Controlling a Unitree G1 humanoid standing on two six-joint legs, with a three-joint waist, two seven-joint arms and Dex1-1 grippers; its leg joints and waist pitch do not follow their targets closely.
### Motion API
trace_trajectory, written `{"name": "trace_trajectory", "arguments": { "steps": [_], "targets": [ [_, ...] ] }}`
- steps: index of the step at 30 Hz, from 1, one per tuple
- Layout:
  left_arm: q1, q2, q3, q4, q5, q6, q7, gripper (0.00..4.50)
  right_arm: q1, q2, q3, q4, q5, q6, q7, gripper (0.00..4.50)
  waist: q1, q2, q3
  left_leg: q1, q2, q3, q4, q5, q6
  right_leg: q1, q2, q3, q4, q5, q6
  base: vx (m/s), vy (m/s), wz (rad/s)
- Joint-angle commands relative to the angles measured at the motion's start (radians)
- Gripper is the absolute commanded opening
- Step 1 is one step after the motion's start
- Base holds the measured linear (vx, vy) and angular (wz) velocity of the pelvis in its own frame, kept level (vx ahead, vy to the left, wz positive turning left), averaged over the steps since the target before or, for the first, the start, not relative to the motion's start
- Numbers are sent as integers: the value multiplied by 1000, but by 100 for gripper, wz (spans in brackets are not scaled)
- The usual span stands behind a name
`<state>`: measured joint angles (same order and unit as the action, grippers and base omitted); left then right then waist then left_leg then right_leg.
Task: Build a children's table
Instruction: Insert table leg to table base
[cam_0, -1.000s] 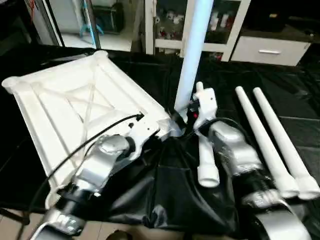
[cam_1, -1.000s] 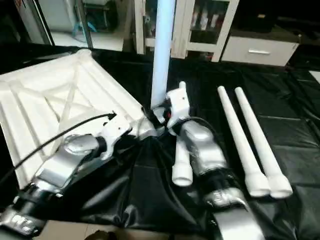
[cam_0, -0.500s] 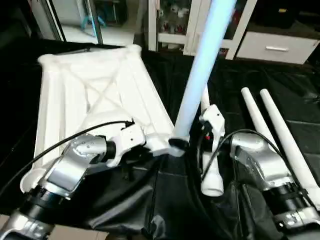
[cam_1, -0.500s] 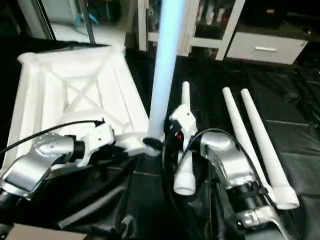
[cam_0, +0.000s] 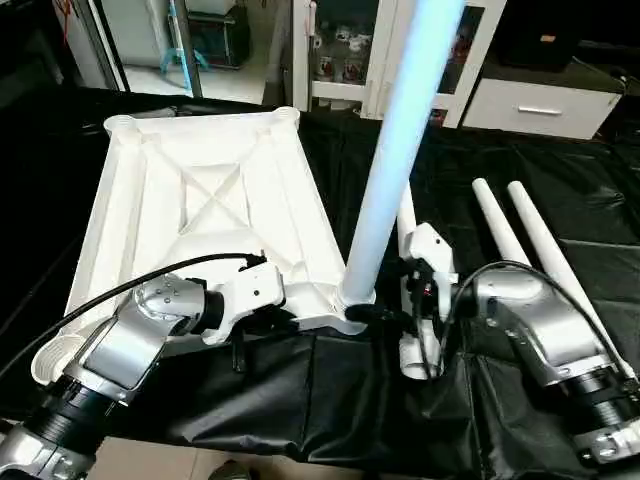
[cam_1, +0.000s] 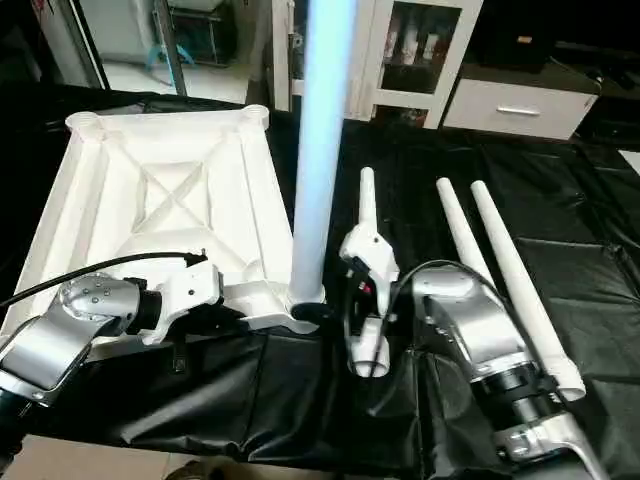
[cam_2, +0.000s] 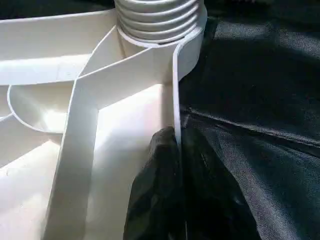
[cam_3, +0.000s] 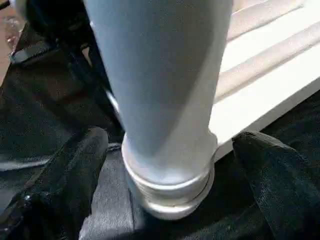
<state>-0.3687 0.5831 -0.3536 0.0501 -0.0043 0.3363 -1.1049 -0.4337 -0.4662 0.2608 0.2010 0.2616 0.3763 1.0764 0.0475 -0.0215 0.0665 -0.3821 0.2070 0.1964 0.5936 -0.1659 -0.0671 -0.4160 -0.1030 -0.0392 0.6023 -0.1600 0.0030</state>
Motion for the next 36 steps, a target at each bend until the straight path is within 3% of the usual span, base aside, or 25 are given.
{"name": "trace_trajectory", "arguments": {
  "steps": [1,6,15,34,36],
  "targets": [
    [-1,6,-25,0,11,-11,-8,0,-1,-6,10,-13,-10,8,13,443,-1,6,-77,25,16,-6,-74,-293,-4,37,-18,25,-62,-248,-186,0,0,0],
    [1,4,-26,2,11,-15,-4,0,-19,11,20,22,-31,-13,6,443,2,5,-78,24,16,-5,-71,-274,0,37,-18,25,-58,-230,-197,0,0,0],
    [1,3,-28,1,13,-14,-6,0,-44,42,22,64,-51,-44,-16,443,1,5,-76,24,15,-8,-73,-314,-15,35,-18,24,-62,-292,-177,0,0,0],
    [5,11,-30,0,13,-13,-14,0,-46,75,13,101,-58,-71,-26,443,2,9,-80,24,14,-8,-70,-288,-12,38,-16,24,-55,-229,-196,0,0,0],
    [5,12,-30,0,13,-12,-15,0,-45,77,13,103,-57,-72,-27,426,2,9,-80,24,14,-7,-70,-286,-10,39,-16,23,-54,-223,-199,0,0,0]
  ]
}}
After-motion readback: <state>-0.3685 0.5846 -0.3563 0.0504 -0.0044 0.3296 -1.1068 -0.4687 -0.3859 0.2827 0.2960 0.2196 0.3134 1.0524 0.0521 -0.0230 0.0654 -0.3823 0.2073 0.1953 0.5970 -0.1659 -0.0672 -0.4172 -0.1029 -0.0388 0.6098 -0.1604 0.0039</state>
